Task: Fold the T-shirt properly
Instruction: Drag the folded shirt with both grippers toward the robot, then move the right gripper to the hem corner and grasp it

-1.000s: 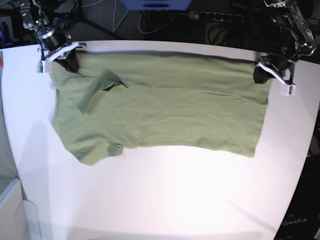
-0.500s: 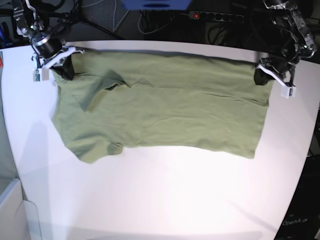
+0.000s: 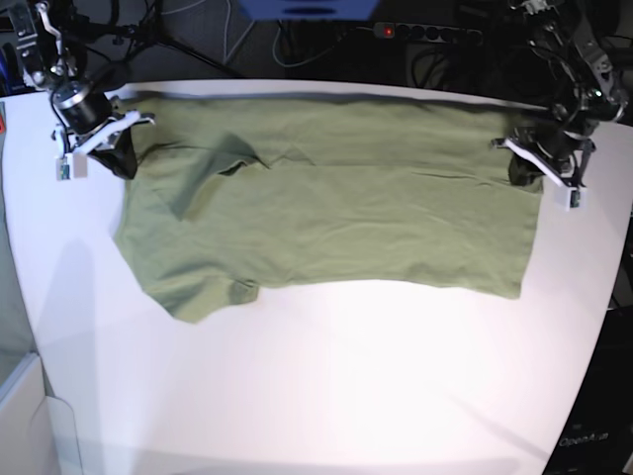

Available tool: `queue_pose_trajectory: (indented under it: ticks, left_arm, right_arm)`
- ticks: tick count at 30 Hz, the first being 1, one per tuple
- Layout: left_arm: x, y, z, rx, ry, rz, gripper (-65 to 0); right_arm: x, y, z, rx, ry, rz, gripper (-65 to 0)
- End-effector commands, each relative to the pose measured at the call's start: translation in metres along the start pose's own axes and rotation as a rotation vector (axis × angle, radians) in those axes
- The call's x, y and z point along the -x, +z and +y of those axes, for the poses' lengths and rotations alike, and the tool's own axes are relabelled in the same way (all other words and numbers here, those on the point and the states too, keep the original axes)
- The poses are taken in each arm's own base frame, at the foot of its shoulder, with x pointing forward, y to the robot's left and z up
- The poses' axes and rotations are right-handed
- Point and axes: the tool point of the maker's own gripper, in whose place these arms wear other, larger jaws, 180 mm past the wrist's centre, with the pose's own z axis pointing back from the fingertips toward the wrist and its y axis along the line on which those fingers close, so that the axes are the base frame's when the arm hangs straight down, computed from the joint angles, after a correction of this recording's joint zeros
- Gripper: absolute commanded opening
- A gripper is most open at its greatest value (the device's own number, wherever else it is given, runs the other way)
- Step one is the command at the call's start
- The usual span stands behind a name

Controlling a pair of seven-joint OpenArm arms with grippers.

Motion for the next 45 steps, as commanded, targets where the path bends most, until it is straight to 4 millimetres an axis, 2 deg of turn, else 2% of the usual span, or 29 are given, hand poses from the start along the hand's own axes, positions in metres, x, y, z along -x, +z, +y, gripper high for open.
queue_pose_trajectory:
  ticks: [1,4,6,8,12,14,15,18,20,23,28,31,34,37,40,45]
  left_arm:
    - [-0.01,0.003,0.002,-0.007,-0.015,-0.029,-62.5]
    - [-0.021,0.003,0.006,-0.017,-0.016,-0.053,-62.5]
    - [-0.032,0.008,0.021,-0.057,0.009,-0.087,-62.5]
    - [-0.042,0.014,0.034,-0.09,0.032,-0.121,-62.4]
    - [-0.046,0.02,0.053,-0.136,0.052,-0.088,-62.3]
    - [-0.045,0.023,0.056,-0.141,0.048,-0.061,-62.3]
    - [-0.044,0.024,0.056,-0.144,0.045,-0.052,-62.4]
    - [-0.046,0.029,0.058,-0.158,0.028,-0.047,-62.4]
    - [-0.042,0.032,0.058,-0.165,0.019,-0.04,-62.4]
    - [-0.043,0.036,0.058,-0.174,0.005,-0.042,-62.4]
    - [-0.043,0.037,0.057,-0.174,0.004,-0.043,-62.4]
    - [-0.038,0.037,0.057,-0.174,0.004,-0.034,-62.4]
    - [-0.038,0.038,0.057,-0.176,0.003,-0.031,-62.4]
    - [-0.031,0.04,0.059,-0.18,0.001,-0.013,-62.4]
    - [-0.026,0.044,0.066,-0.199,0.014,-0.009,-62.4]
    - [-0.025,0.05,0.073,-0.222,0.034,-0.015,-62.4]
  right_arm:
    - [-0.023,-0.002,0.001,-0.017,0.035,-0.057,-64.4]
    - [-0.053,-0.005,0.002,-0.044,0.108,-0.092,-64.3]
    - [-0.078,-0.012,0.002,-0.054,0.161,-0.103,-64.1]
    - [-0.106,-0.025,0.002,-0.052,0.198,-0.101,-64.0]
    - [-0.155,-0.049,0.008,-0.069,0.241,-0.092,-64.0]
    - [-0.173,-0.065,0.019,-0.131,0.258,-0.083,-62.5]
    - [-0.177,-0.075,0.021,-0.152,0.256,-0.065,-59.8]
    - [-0.18,-0.105,0.015,-0.182,0.21,-0.009,-50.1]
    - [-0.182,-0.117,0.01,-0.185,0.188,0.002,-45.3]
    - [-0.183,-0.129,0.007,-0.194,0.182,0.028,-39.2]
    - [-0.168,-0.149,0.02,-0.268,0.295,0.096,-31.3]
    - [-0.157,-0.166,0.02,-0.241,0.339,0.14,-30.0]
    - [-0.139,-0.177,0.032,-0.283,0.383,0.17,-30.0]
    - [-0.134,-0.189,0.032,-0.28,0.391,0.189,-30.2]
    - [-0.132,-0.193,0.027,-0.269,0.38,0.19,-30.2]
    - [-0.141,-0.195,0.029,-0.272,0.381,0.163,-30.2]
